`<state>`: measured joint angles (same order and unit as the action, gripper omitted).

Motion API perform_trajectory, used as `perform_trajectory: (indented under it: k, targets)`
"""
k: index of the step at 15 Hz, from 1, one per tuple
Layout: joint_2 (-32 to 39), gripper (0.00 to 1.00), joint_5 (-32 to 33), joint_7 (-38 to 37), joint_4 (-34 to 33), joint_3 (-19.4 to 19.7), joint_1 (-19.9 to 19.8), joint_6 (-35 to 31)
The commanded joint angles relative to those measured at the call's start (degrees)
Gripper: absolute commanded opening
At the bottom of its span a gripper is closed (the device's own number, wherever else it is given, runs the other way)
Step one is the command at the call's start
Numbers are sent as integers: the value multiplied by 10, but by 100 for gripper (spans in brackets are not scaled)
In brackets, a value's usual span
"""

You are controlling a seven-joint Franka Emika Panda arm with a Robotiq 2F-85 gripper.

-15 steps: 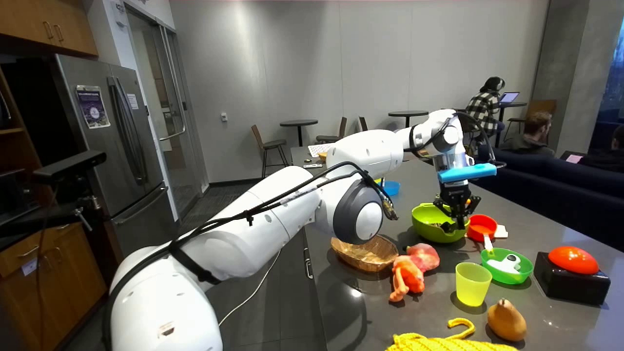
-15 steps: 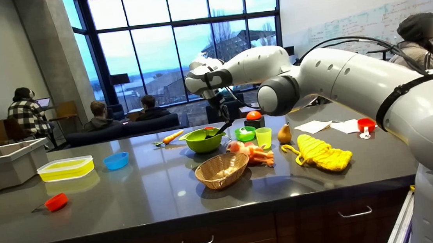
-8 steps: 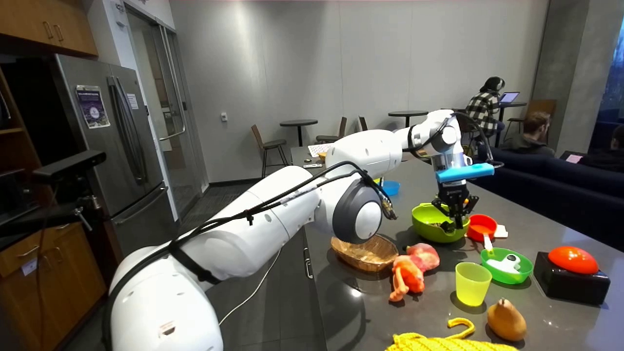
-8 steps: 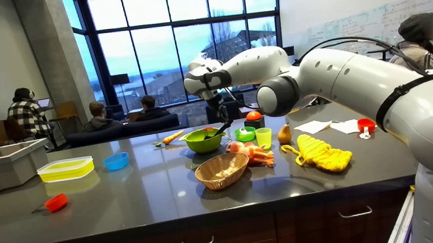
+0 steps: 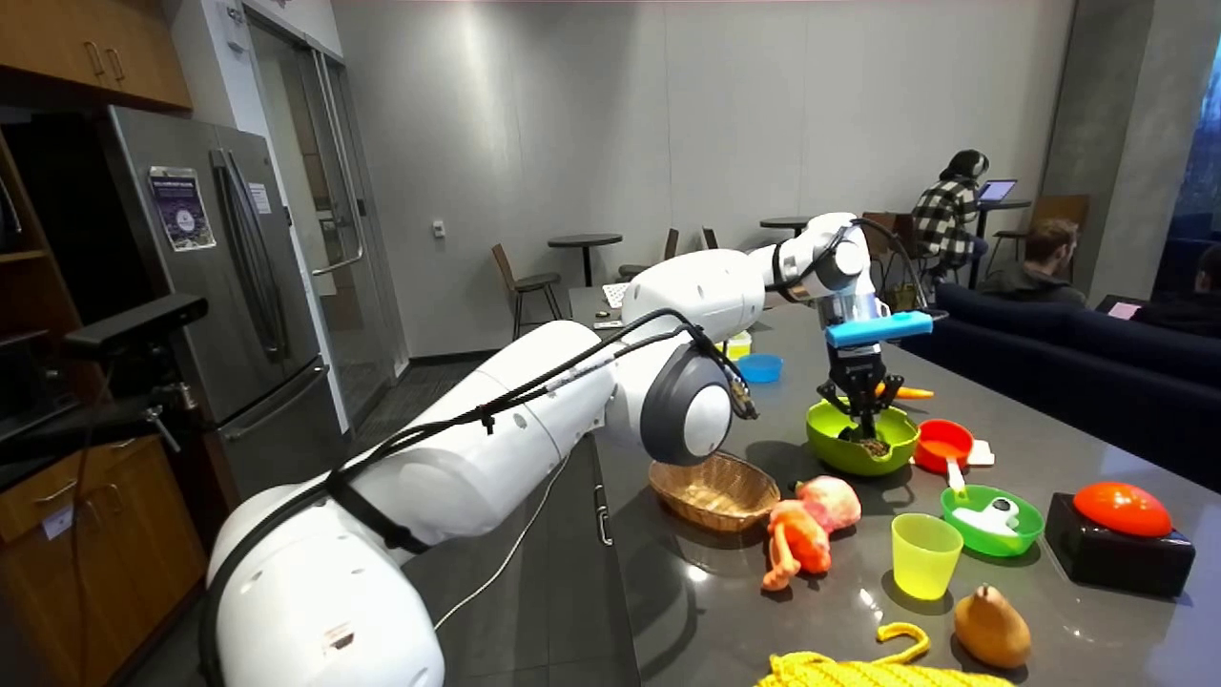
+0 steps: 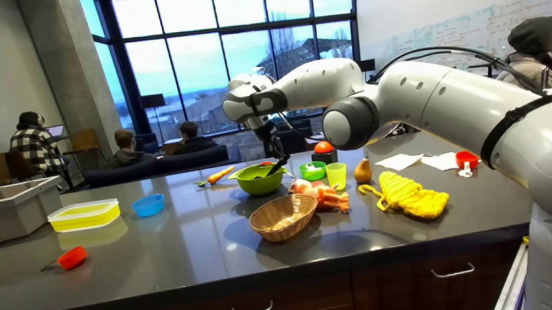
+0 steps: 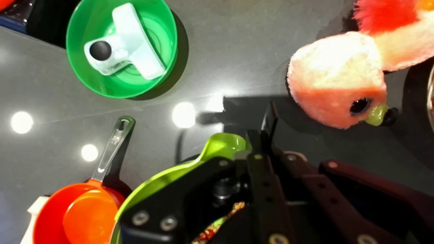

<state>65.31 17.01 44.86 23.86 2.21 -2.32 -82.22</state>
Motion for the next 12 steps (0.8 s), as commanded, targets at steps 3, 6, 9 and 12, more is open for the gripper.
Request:
perform_trajectory:
  k: [3, 6, 9, 12]
  targets:
    - [-12, 1, 5, -6, 9, 8, -2, 5]
    - [-13, 1, 3, -26, 10, 16, -23, 3]
    - [-12, 1, 7, -34, 12, 28, -42, 8]
    - [-12, 1, 6, -34, 10, 35, -51, 13]
